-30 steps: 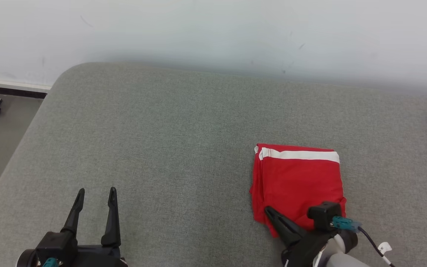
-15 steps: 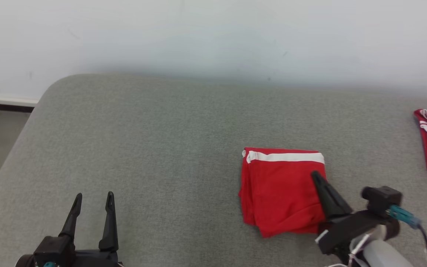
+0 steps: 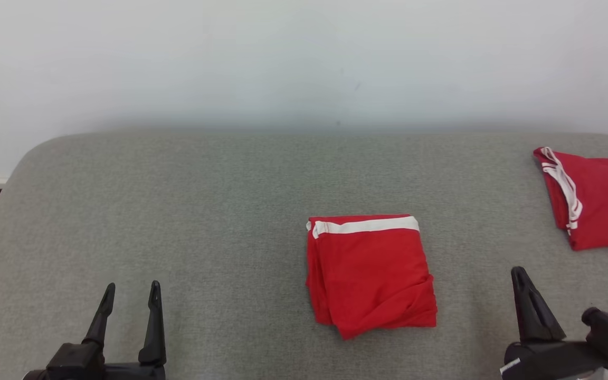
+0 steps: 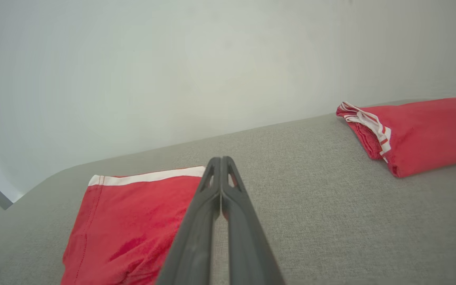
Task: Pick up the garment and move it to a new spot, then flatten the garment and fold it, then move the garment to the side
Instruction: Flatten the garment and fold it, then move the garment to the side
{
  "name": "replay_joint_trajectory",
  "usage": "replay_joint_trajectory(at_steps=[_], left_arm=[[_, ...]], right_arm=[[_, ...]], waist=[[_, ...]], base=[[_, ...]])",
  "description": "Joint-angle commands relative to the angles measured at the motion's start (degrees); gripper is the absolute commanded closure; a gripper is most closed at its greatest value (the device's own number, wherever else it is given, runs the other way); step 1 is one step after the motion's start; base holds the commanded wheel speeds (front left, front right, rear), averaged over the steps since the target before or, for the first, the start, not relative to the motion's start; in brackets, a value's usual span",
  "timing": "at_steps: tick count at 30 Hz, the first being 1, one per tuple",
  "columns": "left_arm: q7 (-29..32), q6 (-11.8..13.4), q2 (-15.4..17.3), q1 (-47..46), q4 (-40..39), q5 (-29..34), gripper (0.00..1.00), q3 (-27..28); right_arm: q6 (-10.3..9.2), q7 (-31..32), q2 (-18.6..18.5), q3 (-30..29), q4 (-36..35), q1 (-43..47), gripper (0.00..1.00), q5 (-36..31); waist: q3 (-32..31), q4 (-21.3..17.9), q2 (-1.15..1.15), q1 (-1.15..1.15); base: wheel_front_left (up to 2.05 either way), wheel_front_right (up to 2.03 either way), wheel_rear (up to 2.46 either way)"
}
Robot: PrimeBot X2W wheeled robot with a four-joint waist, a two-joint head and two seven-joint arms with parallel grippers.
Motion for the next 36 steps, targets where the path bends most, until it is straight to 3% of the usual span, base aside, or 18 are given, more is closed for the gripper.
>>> replay_joint_trajectory(at_steps=[1, 3, 4, 5, 6, 19, 36], left_arm=[[-0.15, 0.08, 0.25, 0.67, -0.1, -0.05, 0.0, 0.13], [-0.15, 0.08, 0.32, 0.96, -0.3, 0.04, 0.0, 0.37], [-0.15, 0.08, 0.3, 1.15, -0.44, 0.14, 0.0, 0.52], [-0.15, 0.08, 0.26, 1.37, -0.63, 0.37, 0.0, 0.48], [-0.15, 0.09, 0.23, 1.61, -0.85, 0.54, 0.0, 0.53], [-0.15, 0.09, 1.32, 4.11, -2.94, 2.14, 0.0, -0.82], [-0.15, 1.23, 0.71, 5.22, -3.81, 2.77, 0.0, 2.39]], right_arm=[[0.01, -0.22, 0.22, -0.44, -0.5, 0.81, 1.0, -0.72], [0.01, -0.23, 0.8, -1.55, -1.51, 2.31, 0.97, -2.71], [0.01, -0.22, 1.28, -2.16, -1.98, 3.01, 0.6, -3.54], [0.01, -0.22, 1.83, -2.82, -2.39, 3.67, 0.04, -4.33], [0.01, -0.22, 2.25, -3.39, -2.89, 4.24, 0.0, -5.26], [0.01, -0.22, 4.73, -6.21, -3.78, 5.52, 0.0, -13.69], [0.01, -0.04, 5.42, -5.52, -1.81, 3.96, 0.0, -14.95]], waist=[[-0.45, -0.95, 0.0, 0.0], [-0.62, -1.56, 0.0, 0.0], [-0.69, -1.84, 0.0, 0.0], [-0.8, -2.06, 0.0, 0.0], [-0.91, -2.28, 0.0, 0.0], [-1.21, -2.61, 0.0, 0.0], [-1.38, -2.03, 0.0, 0.0]], base=[[0.0, 0.0, 0.0], [0.0, 0.0, 0.0], [0.0, 0.0, 0.0], [0.0, 0.0, 0.0], [0.0, 0.0, 0.0], [0.0, 0.0, 0.0], [0.0, 0.0, 0.0]])
